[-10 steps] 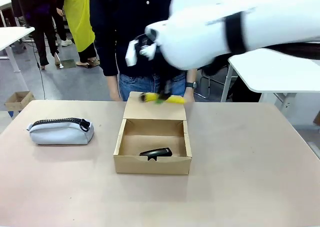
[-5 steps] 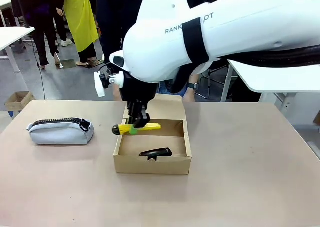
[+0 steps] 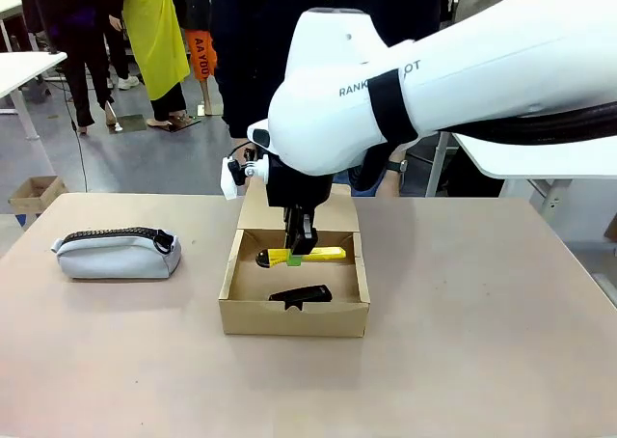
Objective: Pack the items into the box.
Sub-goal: Pick up the item indicated by the person and place it inside the Mailer Box.
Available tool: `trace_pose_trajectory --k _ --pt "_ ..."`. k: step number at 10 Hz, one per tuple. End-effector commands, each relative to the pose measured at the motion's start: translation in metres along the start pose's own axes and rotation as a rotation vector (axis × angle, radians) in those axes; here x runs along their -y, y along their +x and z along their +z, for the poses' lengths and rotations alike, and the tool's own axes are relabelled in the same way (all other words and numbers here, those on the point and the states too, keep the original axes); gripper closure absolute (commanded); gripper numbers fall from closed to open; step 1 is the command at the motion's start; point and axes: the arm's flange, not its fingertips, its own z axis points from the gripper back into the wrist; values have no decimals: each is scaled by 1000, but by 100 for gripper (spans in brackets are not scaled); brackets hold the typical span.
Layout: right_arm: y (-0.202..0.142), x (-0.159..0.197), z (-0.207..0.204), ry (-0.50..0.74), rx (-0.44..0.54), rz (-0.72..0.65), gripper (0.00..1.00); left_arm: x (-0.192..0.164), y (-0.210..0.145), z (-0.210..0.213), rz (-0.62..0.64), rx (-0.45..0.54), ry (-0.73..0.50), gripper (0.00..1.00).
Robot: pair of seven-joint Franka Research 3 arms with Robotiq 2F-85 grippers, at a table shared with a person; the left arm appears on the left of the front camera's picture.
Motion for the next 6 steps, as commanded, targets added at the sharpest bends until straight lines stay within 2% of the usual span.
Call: trace_pose_trajectory --k 1,3,5,6 --pt "8 6 -14 3 -83 -93 73 1 -2 -1 -17 15 -21 0" --pt "7 13 -32 51 -84 -95 73 1 -2 -1 -17 15 -21 0" --pt "4 16 -30 27 -77 -126 73 1 -2 -1 -17 15 -21 0" --pt "4 16 -30 29 -68 -122 47 1 -2 -1 -17 15 -21 0"
